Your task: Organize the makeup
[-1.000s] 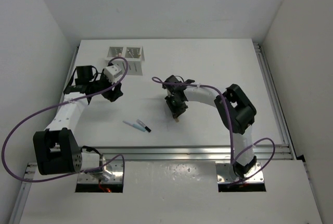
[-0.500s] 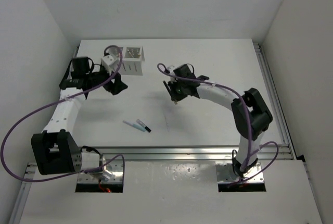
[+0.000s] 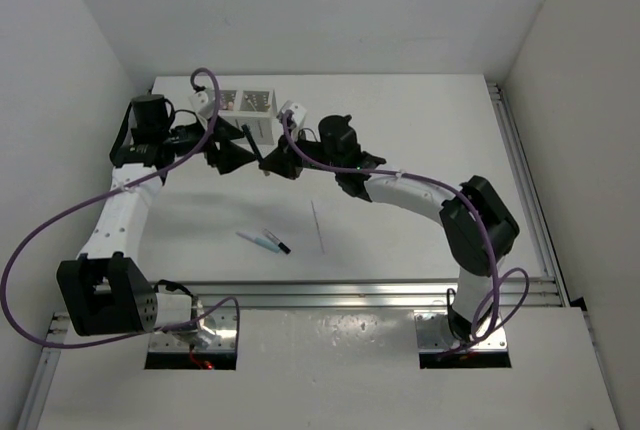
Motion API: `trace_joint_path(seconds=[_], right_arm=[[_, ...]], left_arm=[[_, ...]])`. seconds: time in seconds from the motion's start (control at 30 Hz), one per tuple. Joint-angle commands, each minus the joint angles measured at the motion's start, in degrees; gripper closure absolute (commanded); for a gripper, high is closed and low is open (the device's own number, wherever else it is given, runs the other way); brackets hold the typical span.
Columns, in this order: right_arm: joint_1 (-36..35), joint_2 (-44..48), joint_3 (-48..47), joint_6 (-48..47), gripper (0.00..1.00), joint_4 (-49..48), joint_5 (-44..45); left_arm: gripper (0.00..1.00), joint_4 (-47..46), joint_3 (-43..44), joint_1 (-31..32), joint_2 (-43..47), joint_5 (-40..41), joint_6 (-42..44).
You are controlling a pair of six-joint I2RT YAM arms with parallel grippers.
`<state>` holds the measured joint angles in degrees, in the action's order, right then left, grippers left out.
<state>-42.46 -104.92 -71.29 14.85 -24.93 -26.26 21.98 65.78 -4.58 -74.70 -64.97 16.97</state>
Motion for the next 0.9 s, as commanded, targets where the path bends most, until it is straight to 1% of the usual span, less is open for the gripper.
trace_joint_path(seconds=[0.0, 0.07, 0.1, 0.13, 0.2, 0.23, 0.27, 0.3, 0.33, 0.4, 0.43, 0.5, 0.53, 0.57, 0.6, 0.63, 0.67, 0.73, 0.77, 0.8, 0.83, 0.87], right_arm=[[-1.13, -0.28, -1.57, 0.09, 1.00, -6.80, -4.23], [-1.57, -0.45, -1.22, 0.35, 1.00, -7.32, -5.20], [-1.75, -0.46, -1.14, 0.44, 1.00, -7.94, -5.46], [-1.93, -0.37, -0.61, 0.53, 1.00, -8.12, -5.47], [-1.93, -0.46, -0.35, 1.41, 1.00, -9.52, -5.38], [-1.84, -0.28, -0.08, 1.32, 1.00, -9.96, -5.21], [-1.84, -0.19, 0.01, 0.97, 1.00, -9.96, -4.94], [-1.84, -0.19, -0.25, 1.14, 1.00, -9.70, -4.94], [-1.75, -0.28, -0.26, 1.06, 1.00, -9.61, -4.85], [-1.93, -0.63, -0.52, 1.06, 1.00, -9.26, -4.77], [-1.93, -0.72, -0.61, 1.23, 1.00, -9.00, -4.42], [-1.75, -1.16, -0.96, 1.41, 1.00, -8.56, -3.54], [-1.49, -1.51, -1.13, 1.58, 0.98, -8.12, -3.36], [-1.58, -1.86, -1.40, 1.93, 0.89, -7.86, -3.10], [-1.23, -2.04, -2.10, 2.02, 0.72, -6.81, -3.01], [-0.88, -2.65, -2.45, 2.55, 0.34, -6.45, -2.83], [-0.70, -3.00, -2.71, 2.99, 0.24, -6.10, -1.79], [0.18, -3.27, -2.72, 4.04, 0.11, -4.61, -0.47], [0.44, -3.18, -2.54, 4.57, 0.03, -4.08, 1.54], [1.58, -3.18, -2.02, 5.09, 0.03, -2.25, 4.17], [1.76, -2.66, -1.67, 5.45, 0.01, -1.19, 7.16], [2.29, -2.57, -1.58, 5.19, 0.01, 3.17, 11.10]], left_arm=[[0.18, -7.54, -1.17, 0.36, 0.08, -1.57, -6.93], [0.18, -10.01, -1.87, 0.36, 0.08, -1.56, -9.05], [0.18, -12.90, -1.88, 0.36, 0.08, -1.56, -10.37], [0.20, -14.14, -2.49, 0.36, 0.08, -1.04, -12.82], [0.28, -15.03, -3.11, 0.36, 0.08, -1.04, -13.54], [0.42, -15.03, -3.63, 0.36, 0.08, -1.04, -13.54], [0.49, -15.03, -3.64, 0.36, 0.08, -1.04, -13.54], [0.67, -15.03, -3.64, 0.36, 0.08, -1.04, -13.54], [0.77, -15.03, -4.16, 0.36, 0.08, -1.04, -13.54], [0.89, -15.03, -4.17, 0.36, 0.08, -1.04, -13.54], [0.98, -15.03, -4.17, 0.36, 0.08, -1.04, -13.54], [1.00, -15.03, -4.17, 0.36, 0.08, 0.54, -13.54], [1.00, -15.03, -4.17, 0.36, 0.60, 1.94, -13.54], [1.00, -15.03, -4.17, 0.36, 0.60, 2.74, -13.54], [1.00, -15.03, -4.17, 0.36, 0.60, 3.53, -13.02], [1.00, -15.03, -3.65, 0.36, 0.60, 4.40, -11.89], [1.00, -15.03, -3.12, 0.36, 0.60, 6.85, -11.00], [1.00, -15.64, -2.50, 0.36, 0.60, 10.55, -8.90], [1.00, -17.30, -2.50, 0.36, 0.60, 13.00, -7.06], [1.00, -18.45, -1.28, 0.36, 0.08, 18.59, -6.17], [1.00, -21.33, -1.27, 0.36, -0.71, 21.70, -4.77], [1.00, -23.19, -0.31, 0.36, -2.02, 27.30, -3.97]])
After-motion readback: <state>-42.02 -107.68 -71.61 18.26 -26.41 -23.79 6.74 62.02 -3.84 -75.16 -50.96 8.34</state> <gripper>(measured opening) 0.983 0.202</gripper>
